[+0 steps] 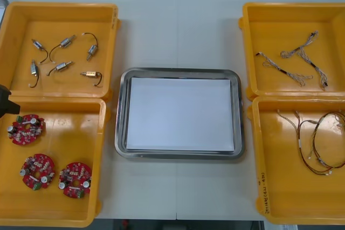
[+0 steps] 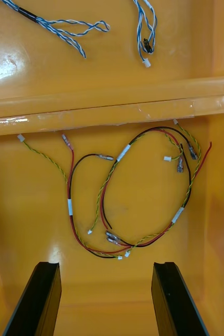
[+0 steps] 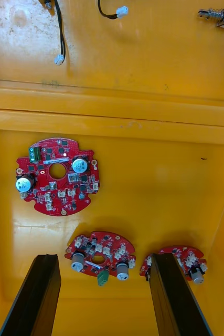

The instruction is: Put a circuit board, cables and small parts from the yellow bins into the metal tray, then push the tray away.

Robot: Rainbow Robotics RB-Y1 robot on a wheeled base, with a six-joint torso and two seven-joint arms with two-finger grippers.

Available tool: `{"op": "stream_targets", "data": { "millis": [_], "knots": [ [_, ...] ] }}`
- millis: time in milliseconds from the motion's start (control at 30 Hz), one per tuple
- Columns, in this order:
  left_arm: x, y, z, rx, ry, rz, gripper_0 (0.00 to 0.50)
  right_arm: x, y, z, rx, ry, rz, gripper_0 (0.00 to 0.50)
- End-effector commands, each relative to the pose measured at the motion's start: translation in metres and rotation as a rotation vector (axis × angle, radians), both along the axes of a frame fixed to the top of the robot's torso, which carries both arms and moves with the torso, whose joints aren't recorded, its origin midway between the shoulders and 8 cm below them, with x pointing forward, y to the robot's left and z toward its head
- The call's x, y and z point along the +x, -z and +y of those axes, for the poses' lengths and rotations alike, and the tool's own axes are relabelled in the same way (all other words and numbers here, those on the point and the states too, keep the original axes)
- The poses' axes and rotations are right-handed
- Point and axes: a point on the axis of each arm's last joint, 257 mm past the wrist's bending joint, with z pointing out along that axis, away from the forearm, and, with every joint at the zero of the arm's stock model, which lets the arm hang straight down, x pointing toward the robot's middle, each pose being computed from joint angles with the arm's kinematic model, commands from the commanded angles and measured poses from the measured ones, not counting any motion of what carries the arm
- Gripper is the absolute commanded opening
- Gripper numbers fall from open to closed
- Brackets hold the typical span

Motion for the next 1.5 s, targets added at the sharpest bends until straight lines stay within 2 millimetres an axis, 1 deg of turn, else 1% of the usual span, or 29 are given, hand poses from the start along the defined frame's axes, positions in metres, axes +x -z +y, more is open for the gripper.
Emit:
{"op": "stream_targets", "data": {
  "millis": [33,1500],
  "knots": [
    [-0.0012,-0.0180,0.0143,0.095,0.074,-0.031,0.500,0.0025,-0.0180,-0.0112,-0.018,0.039,-0.031,0.500],
    [-0.0012,-0.0180,0.0143,0.095,0.074,-0.031,0.500,0.0025,-0.0180,-0.0112,-0.018,0.039,-0.031,0.500]
  ]
}}
